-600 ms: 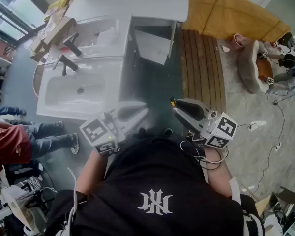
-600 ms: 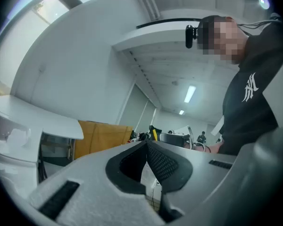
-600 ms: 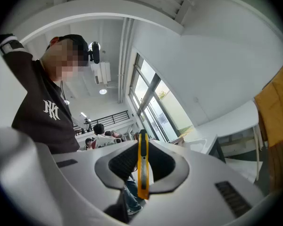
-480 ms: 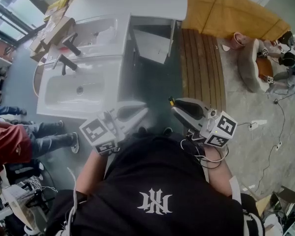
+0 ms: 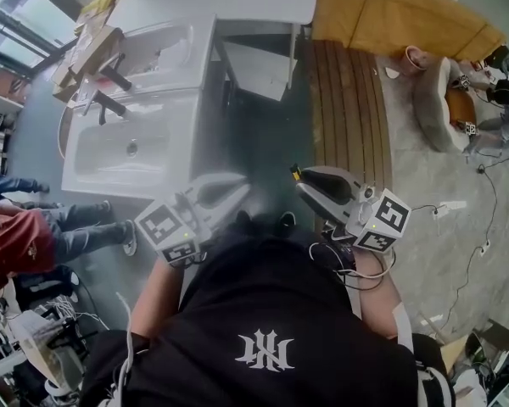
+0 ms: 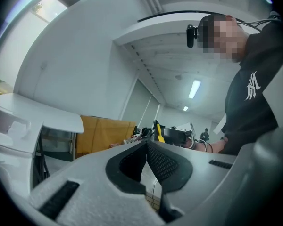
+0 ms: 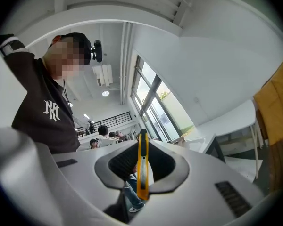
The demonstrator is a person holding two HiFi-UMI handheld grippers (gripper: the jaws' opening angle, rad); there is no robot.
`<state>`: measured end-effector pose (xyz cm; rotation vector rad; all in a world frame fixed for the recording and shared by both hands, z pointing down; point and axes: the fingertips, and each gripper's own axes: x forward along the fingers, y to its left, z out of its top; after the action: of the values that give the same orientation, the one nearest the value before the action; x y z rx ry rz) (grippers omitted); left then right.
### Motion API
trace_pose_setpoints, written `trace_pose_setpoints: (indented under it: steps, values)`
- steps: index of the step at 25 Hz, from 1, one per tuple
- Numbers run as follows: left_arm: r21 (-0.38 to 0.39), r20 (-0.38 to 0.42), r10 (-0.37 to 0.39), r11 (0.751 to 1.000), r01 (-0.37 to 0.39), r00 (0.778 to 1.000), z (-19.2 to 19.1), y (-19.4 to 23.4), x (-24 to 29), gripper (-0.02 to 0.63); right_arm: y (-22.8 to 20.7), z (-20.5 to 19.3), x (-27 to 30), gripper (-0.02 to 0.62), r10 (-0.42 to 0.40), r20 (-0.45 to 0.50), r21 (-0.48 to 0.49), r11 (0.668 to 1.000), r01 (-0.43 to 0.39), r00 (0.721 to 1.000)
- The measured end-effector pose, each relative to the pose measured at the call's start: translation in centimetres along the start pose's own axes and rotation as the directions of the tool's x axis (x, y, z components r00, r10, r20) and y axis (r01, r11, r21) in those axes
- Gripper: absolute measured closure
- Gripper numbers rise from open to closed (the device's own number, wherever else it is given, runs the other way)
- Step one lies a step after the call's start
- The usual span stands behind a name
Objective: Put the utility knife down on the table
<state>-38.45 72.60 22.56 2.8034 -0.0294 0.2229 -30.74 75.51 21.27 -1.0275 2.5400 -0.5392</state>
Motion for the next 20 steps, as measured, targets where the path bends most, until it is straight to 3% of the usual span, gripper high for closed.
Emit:
trace_pose_setpoints:
  steps: [6,11,20]
  values:
    - [-0.023,-0.021,0.052,0.998,-0.052,0.998,-0.9,0.1,0.9,0.6,-1.7,-0.8,-1.5,0.538,0.029,-0.024,0.042,0.999,-0.028,0.999]
    - [-0.049,-0.017,0.096,0.994,-0.097,0.995,-0.8,3.3,-0.1,0.6,-4.5,-0.5,-0.5,0.538,0.003,-0.006,0.061,0.998,-0.003,1.0]
    - [-0.051,0.035,0.012,0.999,-0.011,0.999,3.0,12.7,1.4,0.6,-11.2,2.3,3.9,0.538,-0.126,-0.023,0.037,0.991,0.126,0.992]
